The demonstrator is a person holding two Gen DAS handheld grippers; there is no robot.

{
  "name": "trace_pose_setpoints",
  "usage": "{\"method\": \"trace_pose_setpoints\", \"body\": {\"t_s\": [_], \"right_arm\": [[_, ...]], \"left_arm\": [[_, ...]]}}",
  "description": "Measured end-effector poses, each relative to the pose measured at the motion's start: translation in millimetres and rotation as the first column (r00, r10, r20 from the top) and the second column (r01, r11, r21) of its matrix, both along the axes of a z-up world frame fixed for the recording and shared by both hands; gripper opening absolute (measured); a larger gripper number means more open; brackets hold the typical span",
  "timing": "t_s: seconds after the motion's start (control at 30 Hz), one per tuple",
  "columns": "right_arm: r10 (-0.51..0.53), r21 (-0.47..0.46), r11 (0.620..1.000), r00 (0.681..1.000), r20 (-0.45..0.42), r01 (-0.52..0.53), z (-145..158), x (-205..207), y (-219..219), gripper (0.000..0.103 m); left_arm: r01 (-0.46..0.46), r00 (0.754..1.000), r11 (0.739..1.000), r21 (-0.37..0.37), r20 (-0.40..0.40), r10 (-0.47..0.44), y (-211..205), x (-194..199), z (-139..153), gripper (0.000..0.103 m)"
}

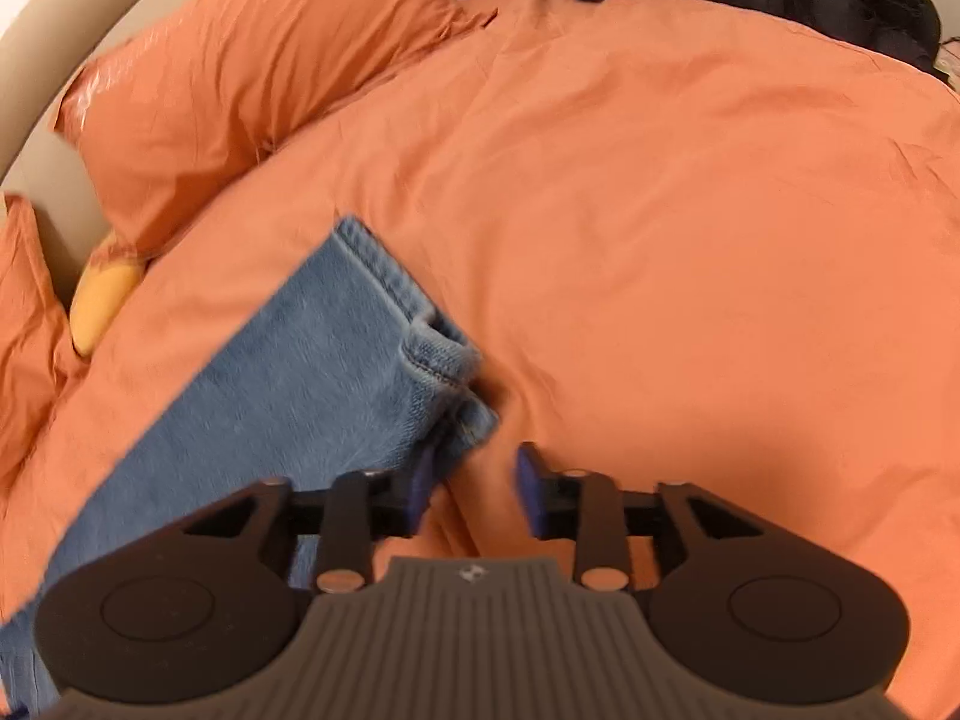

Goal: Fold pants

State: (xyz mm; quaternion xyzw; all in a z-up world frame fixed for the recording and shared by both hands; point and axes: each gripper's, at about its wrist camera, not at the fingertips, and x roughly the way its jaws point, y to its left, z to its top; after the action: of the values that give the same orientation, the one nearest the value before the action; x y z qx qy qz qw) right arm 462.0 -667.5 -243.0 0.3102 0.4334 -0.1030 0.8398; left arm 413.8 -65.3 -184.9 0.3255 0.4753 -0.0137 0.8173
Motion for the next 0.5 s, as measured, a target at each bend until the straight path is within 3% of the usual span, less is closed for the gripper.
{"method": "trace_pose_setpoints", "body": {"t_s": [0.27, 0.4, 0.5], "right_arm": [[-0.149, 0.137, 0.979, 0.989, 0.001, 0.148, -26.4, 8.9, -4.8, 0.03], [-0.088, -0.015, 0.996, 0.996, 0.014, 0.088, -9.0, 16.2, 12.5, 0.013], [0.02, -0.166, 0.986, 1.0, 0.015, -0.017, 19.2, 22.4, 29.7, 0.011]], "left_arm": [[-0.043, 0.999, 0.988, -0.15, 0.021, 0.047, 8.1, -26.7, 25.8, 0.054], [-0.022, 1.0, 0.978, -0.206, -0.018, 0.019, 6.7, -51.9, 28.4, 0.055], [-0.026, 0.997, 0.971, -0.239, -0.071, 0.009, 6.5, -67.3, 22.2, 0.058]]}}
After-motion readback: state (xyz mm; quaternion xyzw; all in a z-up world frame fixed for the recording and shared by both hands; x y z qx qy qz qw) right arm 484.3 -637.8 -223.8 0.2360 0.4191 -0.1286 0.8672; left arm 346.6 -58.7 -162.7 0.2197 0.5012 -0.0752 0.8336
